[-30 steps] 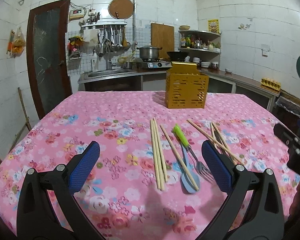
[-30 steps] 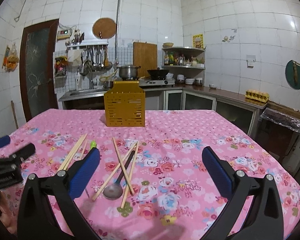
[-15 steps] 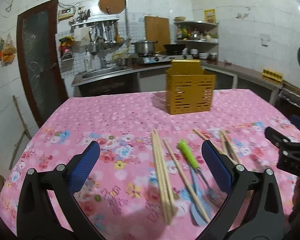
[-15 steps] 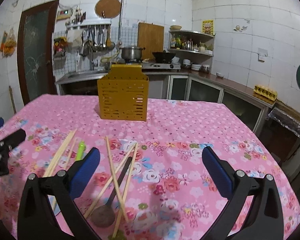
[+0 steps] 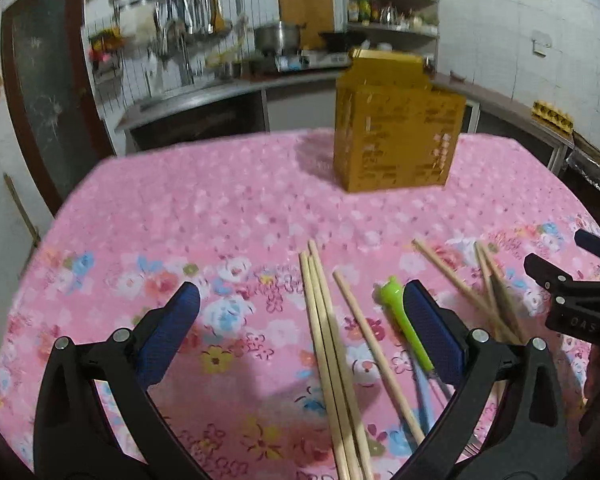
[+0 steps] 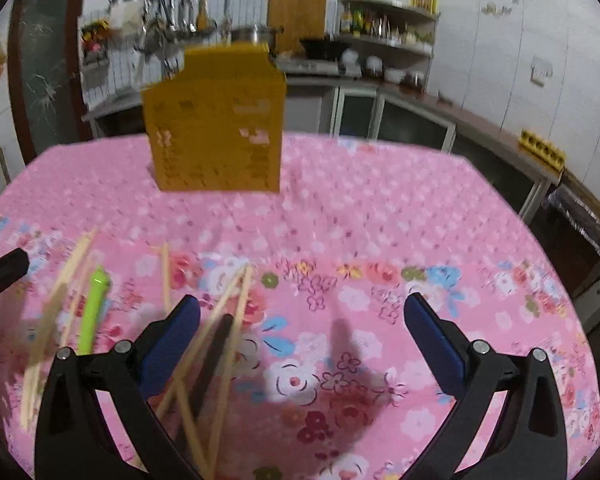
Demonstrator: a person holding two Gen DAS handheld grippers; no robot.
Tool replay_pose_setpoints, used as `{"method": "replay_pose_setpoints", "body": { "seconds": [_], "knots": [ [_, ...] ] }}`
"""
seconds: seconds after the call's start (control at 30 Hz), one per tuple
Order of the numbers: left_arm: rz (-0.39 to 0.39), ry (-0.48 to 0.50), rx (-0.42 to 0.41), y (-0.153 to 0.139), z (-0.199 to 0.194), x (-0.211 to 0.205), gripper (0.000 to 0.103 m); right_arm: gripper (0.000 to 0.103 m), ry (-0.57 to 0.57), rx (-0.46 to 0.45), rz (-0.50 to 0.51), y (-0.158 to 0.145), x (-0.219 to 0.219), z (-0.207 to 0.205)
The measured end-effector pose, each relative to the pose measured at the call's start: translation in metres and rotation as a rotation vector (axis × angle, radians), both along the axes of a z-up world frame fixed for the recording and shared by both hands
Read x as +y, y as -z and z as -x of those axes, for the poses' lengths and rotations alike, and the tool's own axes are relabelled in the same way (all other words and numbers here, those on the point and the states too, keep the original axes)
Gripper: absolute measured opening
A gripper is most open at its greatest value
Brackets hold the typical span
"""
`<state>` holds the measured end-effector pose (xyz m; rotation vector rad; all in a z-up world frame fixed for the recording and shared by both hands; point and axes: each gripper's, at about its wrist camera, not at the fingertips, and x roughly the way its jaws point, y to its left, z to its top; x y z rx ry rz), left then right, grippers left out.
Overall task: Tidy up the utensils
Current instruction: 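Lower the left tool to the chopsticks while the right tool lowers to other chopsticks, then close the left tool on a chopstick while the right tool closes on another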
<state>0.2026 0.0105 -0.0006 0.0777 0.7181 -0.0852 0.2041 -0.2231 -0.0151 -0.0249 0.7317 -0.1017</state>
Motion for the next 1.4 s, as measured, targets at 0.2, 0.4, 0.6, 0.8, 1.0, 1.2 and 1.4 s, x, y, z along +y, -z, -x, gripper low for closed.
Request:
{"method": "replay_pose_setpoints", "body": {
  "seconds": [0.2,0.4,0.6,0.8,1.0,1.2,1.4],
  "knots": [
    [0.024,-0.018,0.067,0.017,-0.018,0.007,0.089,0.099,0.01,0.057,0.01,0.017,0.001,-0.016],
    [0.042,-0.012,0.115,0.021,-0.029,0.01,0.074,0.088,0.0,0.091,0.001,0.022,0.003,-0.028],
    [0.057,0.008,0.151,0.022,-0.042,0.009,0.05,0.065,-0.016,0.153,-0.058,0.03,0.001,-0.038],
    [0.068,0.02,0.201,0.028,-0.054,0.01,0.04,0.045,-0.041,0.176,-0.09,0.031,0.0,-0.042],
    [0.071,0.015,0.247,0.036,-0.063,0.012,0.026,0.026,-0.063,0.192,-0.056,0.03,0.011,-0.047],
    [0.1,0.017,0.281,0.039,-0.069,0.017,0.02,0.024,-0.061,0.192,-0.078,0.03,0.008,-0.047],
    [0.105,0.026,0.291,0.037,-0.074,0.014,0.018,0.024,-0.059,0.193,-0.087,0.03,0.004,-0.047]
  ]
}}
